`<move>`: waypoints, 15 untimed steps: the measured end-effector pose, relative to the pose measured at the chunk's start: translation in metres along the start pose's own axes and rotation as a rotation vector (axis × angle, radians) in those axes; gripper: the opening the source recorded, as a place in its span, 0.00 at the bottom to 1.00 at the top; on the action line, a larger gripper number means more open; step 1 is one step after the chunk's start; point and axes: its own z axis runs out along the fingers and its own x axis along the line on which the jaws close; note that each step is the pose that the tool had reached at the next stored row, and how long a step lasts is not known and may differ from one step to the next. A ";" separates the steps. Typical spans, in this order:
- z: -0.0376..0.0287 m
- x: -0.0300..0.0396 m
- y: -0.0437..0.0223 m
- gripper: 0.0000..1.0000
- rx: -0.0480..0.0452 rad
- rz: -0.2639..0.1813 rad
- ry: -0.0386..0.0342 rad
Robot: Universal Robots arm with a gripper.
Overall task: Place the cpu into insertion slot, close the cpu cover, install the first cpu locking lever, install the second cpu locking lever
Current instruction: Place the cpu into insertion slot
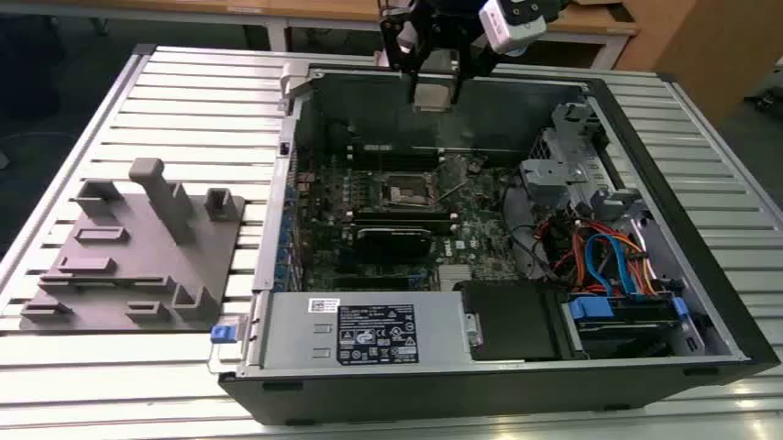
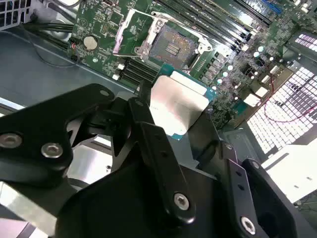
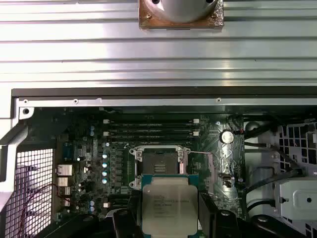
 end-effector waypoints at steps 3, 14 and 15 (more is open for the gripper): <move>0.0000 0.0000 0.0000 0.54 0.0000 0.000 0.0000; 0.0000 0.0000 0.0000 0.54 -0.0001 0.006 -0.0005; 0.0000 0.0000 0.0000 0.54 -0.0002 0.010 -0.0009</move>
